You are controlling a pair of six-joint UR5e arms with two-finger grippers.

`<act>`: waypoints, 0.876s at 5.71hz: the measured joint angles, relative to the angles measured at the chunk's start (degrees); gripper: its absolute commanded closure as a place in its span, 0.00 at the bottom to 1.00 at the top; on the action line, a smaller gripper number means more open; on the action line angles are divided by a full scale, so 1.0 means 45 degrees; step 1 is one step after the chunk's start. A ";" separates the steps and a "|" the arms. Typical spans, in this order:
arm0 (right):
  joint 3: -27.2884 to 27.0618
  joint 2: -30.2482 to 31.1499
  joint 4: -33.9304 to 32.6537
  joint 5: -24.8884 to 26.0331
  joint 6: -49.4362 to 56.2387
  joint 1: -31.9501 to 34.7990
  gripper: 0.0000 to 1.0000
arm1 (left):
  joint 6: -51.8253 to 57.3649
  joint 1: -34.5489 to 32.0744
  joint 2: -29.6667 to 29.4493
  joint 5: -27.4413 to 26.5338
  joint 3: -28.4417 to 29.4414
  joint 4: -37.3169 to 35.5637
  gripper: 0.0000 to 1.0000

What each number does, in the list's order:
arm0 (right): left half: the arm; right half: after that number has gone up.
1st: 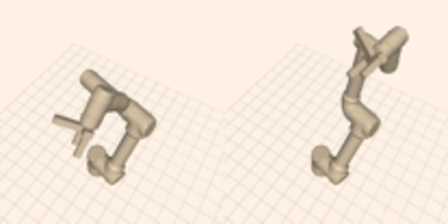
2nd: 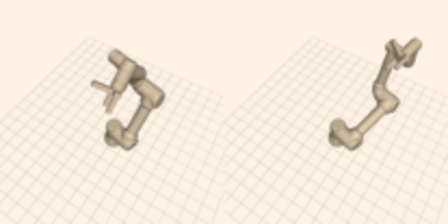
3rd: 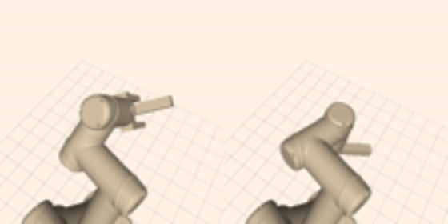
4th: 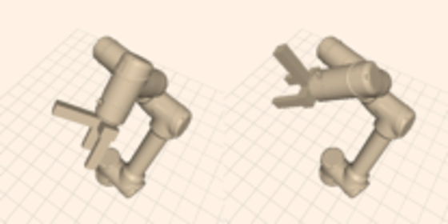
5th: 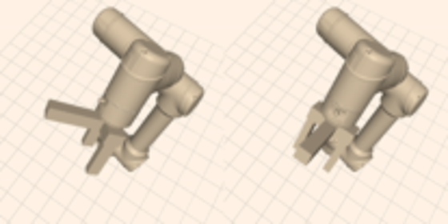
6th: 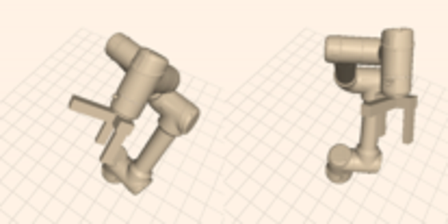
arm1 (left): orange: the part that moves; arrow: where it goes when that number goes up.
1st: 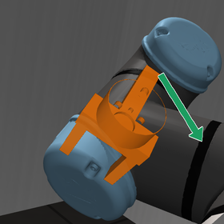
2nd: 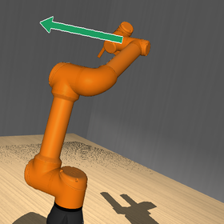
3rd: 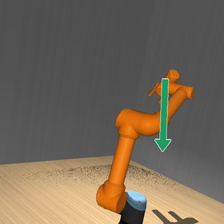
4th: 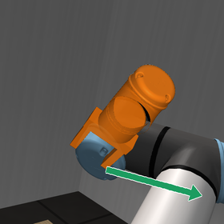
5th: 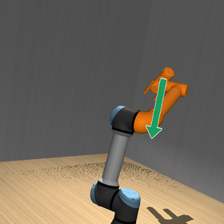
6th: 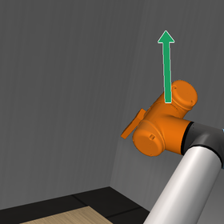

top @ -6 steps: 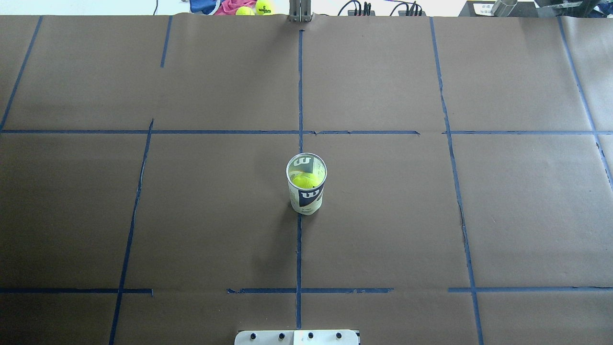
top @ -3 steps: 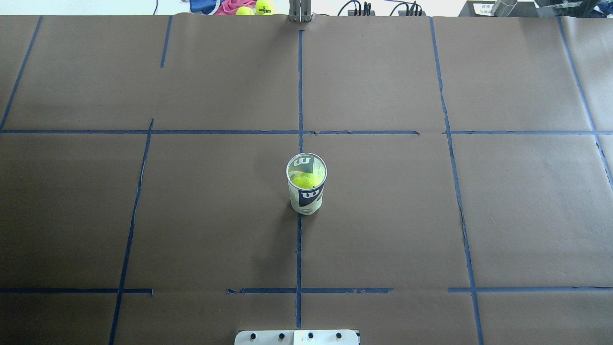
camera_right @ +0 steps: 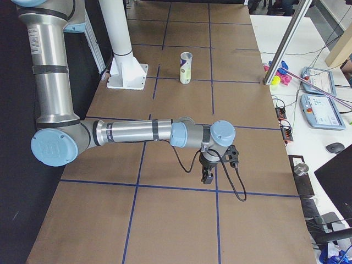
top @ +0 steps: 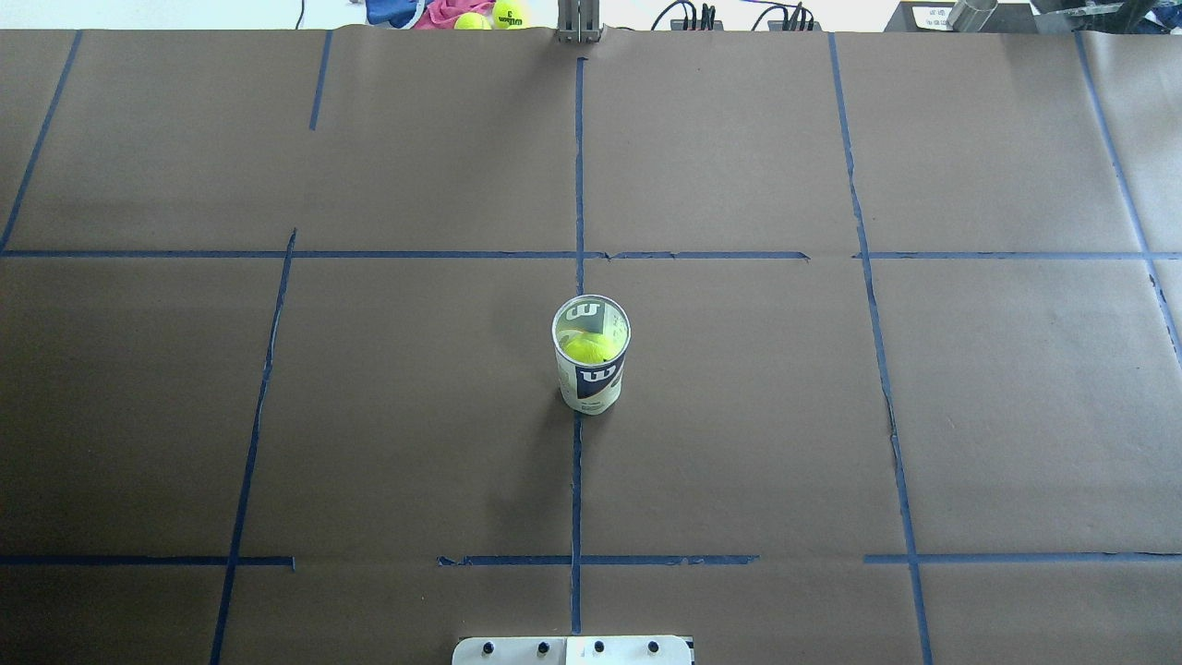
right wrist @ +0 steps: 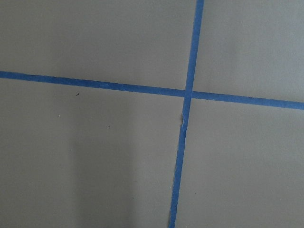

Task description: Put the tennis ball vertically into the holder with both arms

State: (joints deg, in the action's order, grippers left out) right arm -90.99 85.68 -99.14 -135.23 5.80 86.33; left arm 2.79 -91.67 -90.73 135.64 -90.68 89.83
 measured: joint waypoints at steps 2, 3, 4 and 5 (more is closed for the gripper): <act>0.0007 -0.0017 0.0000 0.0010 -0.0019 0.0008 0.00 | 0.0005 -0.0006 -0.0058 0.0031 -0.0221 -0.0560 0.00; -0.0032 -0.0028 0.0000 0.0017 -0.0020 0.0013 0.00 | 0.0024 0.0010 -0.0114 -0.0013 -0.0322 -0.1097 0.00; -0.0122 -0.0061 0.0000 0.0038 -0.0020 0.0030 0.00 | 0.0050 0.0029 -0.0089 -0.0086 -0.0361 -0.1265 0.00; -0.0189 -0.0090 0.0000 0.0146 -0.0021 0.0043 0.00 | 0.0060 0.0036 0.0011 -0.0111 -0.0522 -0.1276 0.00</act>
State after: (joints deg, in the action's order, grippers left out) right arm -91.84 85.28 -99.14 -134.57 5.71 86.52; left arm 3.06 -91.51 -90.68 135.13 -93.03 84.09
